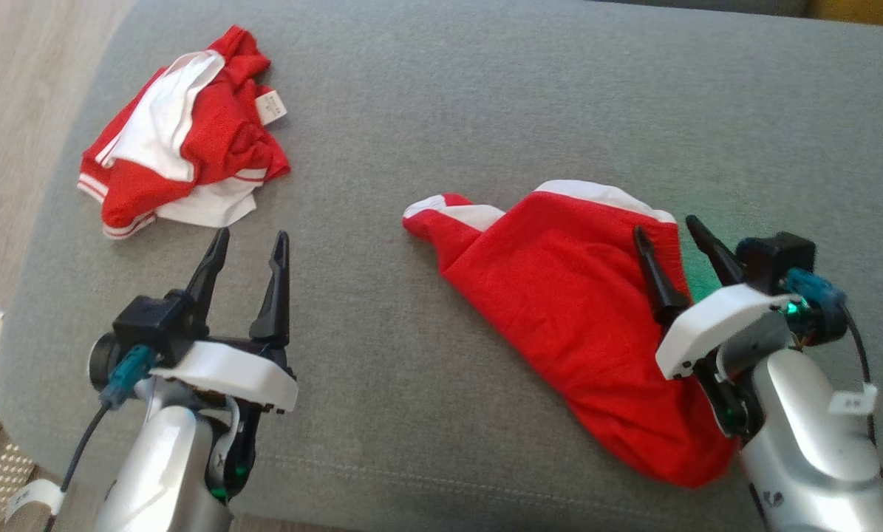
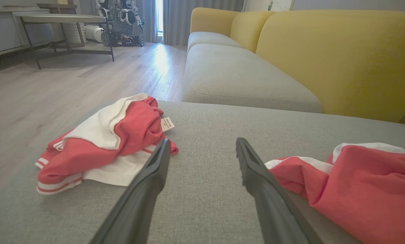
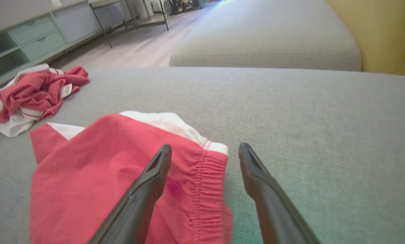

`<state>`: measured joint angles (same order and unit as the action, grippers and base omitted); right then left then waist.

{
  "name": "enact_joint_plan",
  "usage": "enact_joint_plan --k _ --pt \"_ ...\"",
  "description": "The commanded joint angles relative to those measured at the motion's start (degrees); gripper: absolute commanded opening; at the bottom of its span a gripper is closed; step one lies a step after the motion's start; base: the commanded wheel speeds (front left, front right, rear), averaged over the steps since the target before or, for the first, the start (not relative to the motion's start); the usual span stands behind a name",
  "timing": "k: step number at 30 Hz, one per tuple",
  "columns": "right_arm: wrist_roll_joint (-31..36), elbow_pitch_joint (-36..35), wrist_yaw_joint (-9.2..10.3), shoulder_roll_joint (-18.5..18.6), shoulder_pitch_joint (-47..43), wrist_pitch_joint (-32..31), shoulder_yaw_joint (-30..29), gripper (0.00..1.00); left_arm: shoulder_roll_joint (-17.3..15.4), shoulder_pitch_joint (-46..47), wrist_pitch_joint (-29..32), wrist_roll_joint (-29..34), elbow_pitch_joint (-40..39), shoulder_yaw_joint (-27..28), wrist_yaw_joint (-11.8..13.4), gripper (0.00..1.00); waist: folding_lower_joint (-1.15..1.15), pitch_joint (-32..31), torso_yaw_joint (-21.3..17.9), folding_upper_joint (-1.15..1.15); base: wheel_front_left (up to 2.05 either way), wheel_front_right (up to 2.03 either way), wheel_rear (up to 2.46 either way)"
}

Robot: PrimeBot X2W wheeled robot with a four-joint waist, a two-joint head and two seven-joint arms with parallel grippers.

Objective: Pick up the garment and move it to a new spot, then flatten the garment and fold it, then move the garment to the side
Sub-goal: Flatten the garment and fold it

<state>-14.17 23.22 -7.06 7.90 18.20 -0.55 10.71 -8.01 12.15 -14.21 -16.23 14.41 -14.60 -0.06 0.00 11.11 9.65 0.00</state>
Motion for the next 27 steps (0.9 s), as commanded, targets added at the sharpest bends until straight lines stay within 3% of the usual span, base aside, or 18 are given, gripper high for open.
enact_joint_plan --k 1,7,8,9,10,17,27 --pt "-0.95 -0.15 -0.43 0.85 2.62 -1.09 2.08 1.0 -0.49 2.6 -0.62 -0.13 -1.36 1.62 -0.33 1.0 0.0 0.9 1.03 0.0 0.0 0.0 0.0" --pt "-5.22 4.76 -0.43 2.3 4.63 -7.15 4.63 1.0 0.25 3.12 -0.75 0.2 -0.47 1.8 -0.64 1.0 0.0 1.05 1.81 0.0 0.0 0.0 0.0" --pt "-5.95 4.73 -0.43 2.31 4.56 -7.55 4.73 0.48 0.32 3.03 -0.76 0.26 -0.53 1.92 -0.66 1.0 0.0 0.97 1.75 0.0 0.0 0.0 0.0" --pt "-6.78 4.44 -0.43 2.32 4.46 -7.73 4.91 0.08 0.38 2.92 -0.76 0.32 -0.61 2.03 -0.7 1.0 0.0 0.9 1.67 0.0 0.0 0.0 0.0" --pt "-7.2 4.07 -0.43 2.5 4.42 -7.73 5.05 0.0 0.44 2.81 -0.77 0.39 -0.69 2.16 -0.72 1.0 0.0 0.84 1.52 0.0 0.0 0.0 0.0" --pt "-4.48 -2.15 -0.43 4.06 5.4 -2.59 4.32 0.0 0.62 2.41 -0.78 1.0 -1.06 2.88 -1.07 1.0 0.0 0.36 0.07 0.0 0.0 0.0 0.0" --pt "2.31 -18.07 -0.43 4.41 4.24 1.1 3.45 0.0 0.9 1.6 -0.78 1.57 -1.48 3.66 -1.38 1.0 0.0 -0.14 -2.34 0.0 0.0 0.0 0.0"
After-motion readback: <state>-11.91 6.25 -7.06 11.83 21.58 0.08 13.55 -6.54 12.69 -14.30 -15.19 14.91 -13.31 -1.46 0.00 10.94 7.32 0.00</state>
